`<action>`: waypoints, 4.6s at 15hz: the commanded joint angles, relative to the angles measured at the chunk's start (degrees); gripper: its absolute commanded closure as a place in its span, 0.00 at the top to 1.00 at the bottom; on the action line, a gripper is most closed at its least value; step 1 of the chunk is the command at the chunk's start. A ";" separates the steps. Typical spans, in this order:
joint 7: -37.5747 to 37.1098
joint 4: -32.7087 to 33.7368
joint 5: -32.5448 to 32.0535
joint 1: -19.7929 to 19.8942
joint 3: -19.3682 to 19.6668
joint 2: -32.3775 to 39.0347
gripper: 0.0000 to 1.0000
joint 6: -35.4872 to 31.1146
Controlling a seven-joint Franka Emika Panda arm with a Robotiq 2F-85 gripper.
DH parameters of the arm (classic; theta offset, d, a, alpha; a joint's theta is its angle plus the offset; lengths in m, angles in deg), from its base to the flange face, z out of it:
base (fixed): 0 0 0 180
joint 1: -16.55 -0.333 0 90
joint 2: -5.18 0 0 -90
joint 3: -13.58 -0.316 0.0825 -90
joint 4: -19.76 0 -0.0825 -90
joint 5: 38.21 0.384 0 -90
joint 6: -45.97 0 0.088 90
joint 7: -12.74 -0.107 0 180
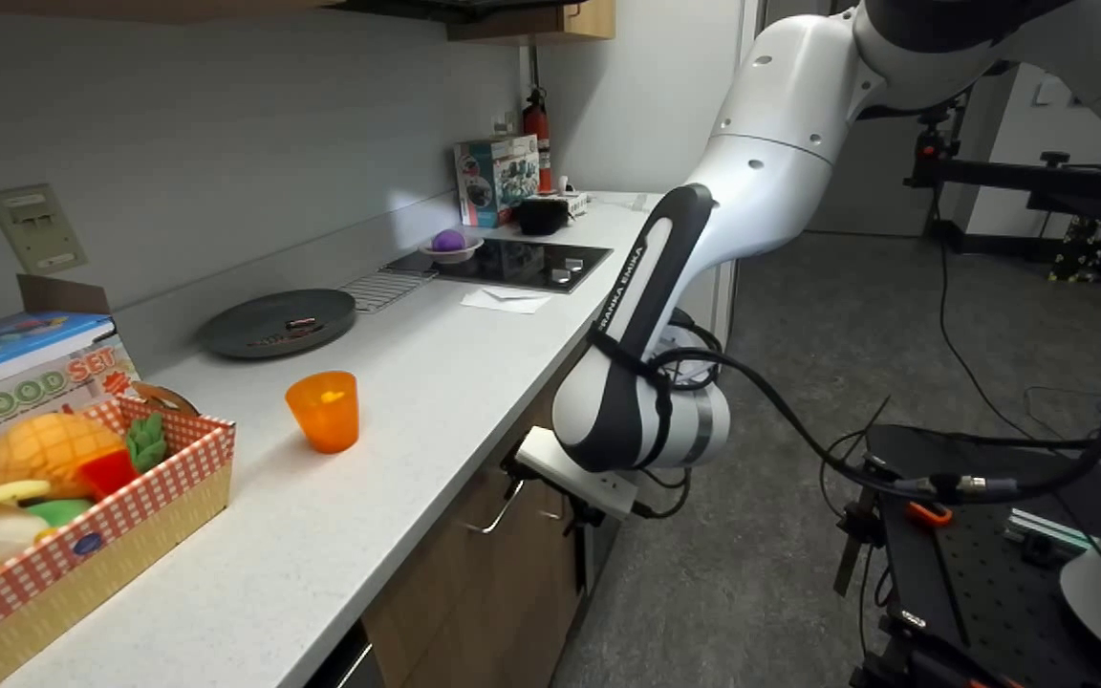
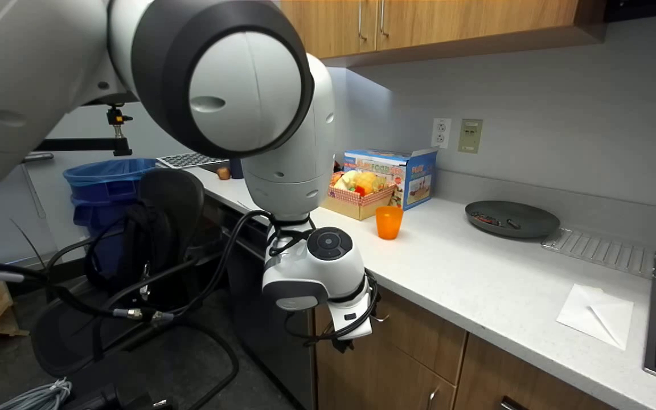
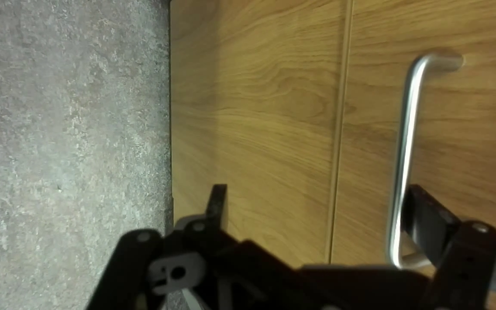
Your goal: Open the top drawer of the kitchen unit
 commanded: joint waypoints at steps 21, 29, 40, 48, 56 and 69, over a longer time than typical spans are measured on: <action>-8.87 -22.46 -7.10 19.92 -18.58 -17.12 1.00 -2.73; -14.56 -20.60 -14.48 20.82 -17.50 -20.05 1.00 -0.76; -15.35 -14.01 -13.61 9.22 -4.19 -17.97 1.00 2.68; -16.83 -10.17 -12.23 -0.14 3.50 -16.42 1.00 5.72; -16.91 -7.98 -11.16 -3.30 5.51 -15.60 1.00 6.65; -16.32 -4.24 -10.96 -4.84 7.31 -12.80 1.00 7.32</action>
